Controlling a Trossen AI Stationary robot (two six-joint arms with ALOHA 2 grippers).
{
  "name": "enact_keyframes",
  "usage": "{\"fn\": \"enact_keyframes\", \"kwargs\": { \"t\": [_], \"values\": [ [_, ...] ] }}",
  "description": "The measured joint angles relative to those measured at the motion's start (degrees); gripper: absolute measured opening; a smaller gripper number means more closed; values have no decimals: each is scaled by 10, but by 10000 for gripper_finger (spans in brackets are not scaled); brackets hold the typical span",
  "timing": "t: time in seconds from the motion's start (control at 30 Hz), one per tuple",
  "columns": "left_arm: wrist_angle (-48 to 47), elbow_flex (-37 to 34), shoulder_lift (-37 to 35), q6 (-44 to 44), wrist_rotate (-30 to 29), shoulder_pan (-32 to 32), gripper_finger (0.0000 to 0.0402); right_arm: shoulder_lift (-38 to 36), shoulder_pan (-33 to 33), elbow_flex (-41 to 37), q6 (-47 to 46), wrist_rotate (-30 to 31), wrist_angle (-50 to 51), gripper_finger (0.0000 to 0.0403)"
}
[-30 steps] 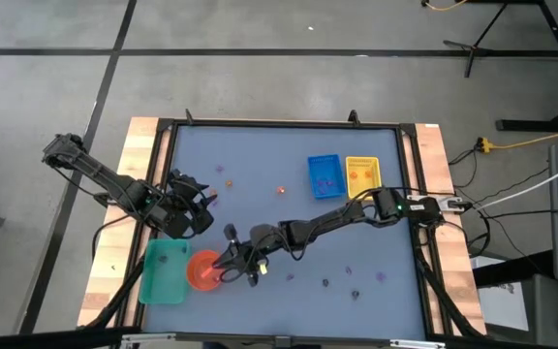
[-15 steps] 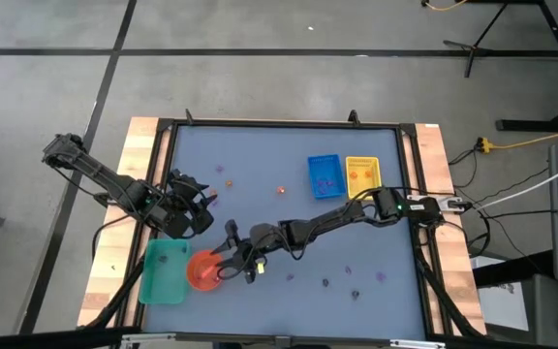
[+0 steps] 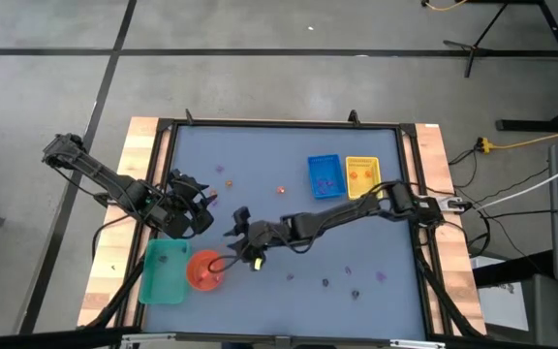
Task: Sort Halloween decoration
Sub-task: Put the violet spider toy into the blue box
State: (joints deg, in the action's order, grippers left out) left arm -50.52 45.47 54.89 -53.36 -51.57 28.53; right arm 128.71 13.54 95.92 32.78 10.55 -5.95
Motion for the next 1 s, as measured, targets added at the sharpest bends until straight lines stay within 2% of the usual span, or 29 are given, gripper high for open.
{"fn": "enact_keyframes", "kwargs": {
  "t": [0.4,0.53,0.73,1.0],
  "values": [
    [0,0,0,0,0,0,167,-108,0,0,-182,8,413,165],
    [0,0,0,1,0,0,167,-139,0,0,-261,-20,549,165],
    [17,-5,5,23,-10,0,167,-178,8,0,-372,-68,682,165],
    [104,-39,7,82,-14,-1,167,-229,71,0,-442,-66,817,165]
  ]
}}
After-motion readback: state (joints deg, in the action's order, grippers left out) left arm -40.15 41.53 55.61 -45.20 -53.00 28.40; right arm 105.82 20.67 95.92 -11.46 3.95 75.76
